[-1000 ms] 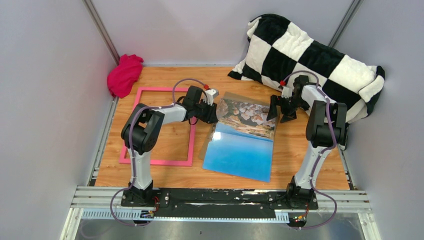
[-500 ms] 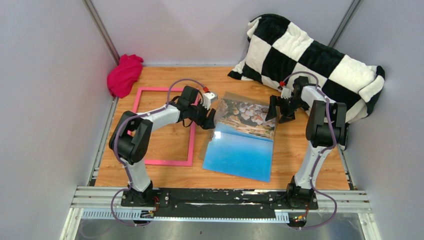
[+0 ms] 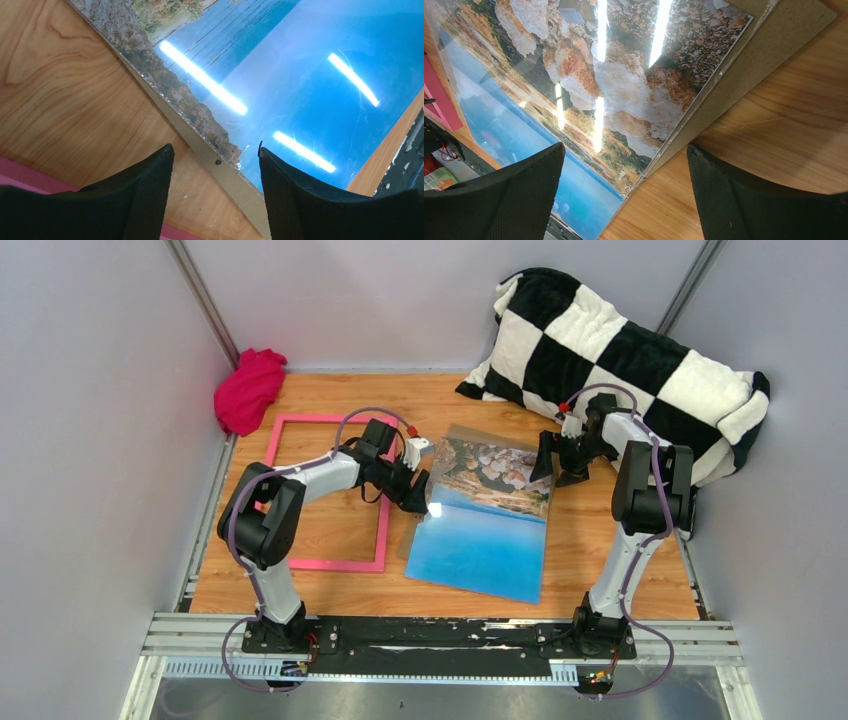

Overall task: Take the photo out of the frame
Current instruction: Remove the photo frame item from the photo frame.

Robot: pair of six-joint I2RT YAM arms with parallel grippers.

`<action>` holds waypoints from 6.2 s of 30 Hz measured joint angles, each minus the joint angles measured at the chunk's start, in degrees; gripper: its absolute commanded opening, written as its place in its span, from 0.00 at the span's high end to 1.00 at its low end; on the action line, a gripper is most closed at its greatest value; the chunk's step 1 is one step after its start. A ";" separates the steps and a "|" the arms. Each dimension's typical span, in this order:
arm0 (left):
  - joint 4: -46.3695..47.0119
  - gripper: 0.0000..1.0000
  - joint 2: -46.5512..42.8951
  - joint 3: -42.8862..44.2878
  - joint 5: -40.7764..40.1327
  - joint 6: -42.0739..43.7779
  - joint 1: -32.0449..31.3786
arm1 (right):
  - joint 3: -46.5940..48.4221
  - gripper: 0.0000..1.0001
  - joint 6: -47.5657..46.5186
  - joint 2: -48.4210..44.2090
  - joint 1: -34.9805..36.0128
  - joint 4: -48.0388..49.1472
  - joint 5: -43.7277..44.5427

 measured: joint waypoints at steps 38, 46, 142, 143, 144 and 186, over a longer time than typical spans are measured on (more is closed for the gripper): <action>6.49 0.35 -4.04 -5.27 -2.73 -3.67 -1.88 | -0.17 0.08 0.00 -0.02 0.00 0.22 -0.57; 7.10 0.36 -3.91 -5.40 -1.97 -3.74 -2.21 | -0.17 0.08 -0.02 -0.02 0.00 0.22 -0.57; 7.15 0.37 2.19 -1.42 -1.33 -2.45 -7.78 | -12.41 0.12 -13.60 -4.76 -7.45 -13.73 -13.09; 7.15 0.37 2.19 -1.42 -1.33 -2.47 -7.78 | -12.41 0.12 -13.81 -4.79 -7.52 -13.88 -13.22; 7.15 0.36 2.19 -1.42 -1.33 -2.47 -7.78 | -12.41 0.12 -13.90 -4.79 -7.58 -14.01 -13.33; 6.86 0.24 1.73 -1.44 -0.96 -2.01 -7.56 | -11.56 1.00 -19.04 0.31 -4.90 -16.94 -27.96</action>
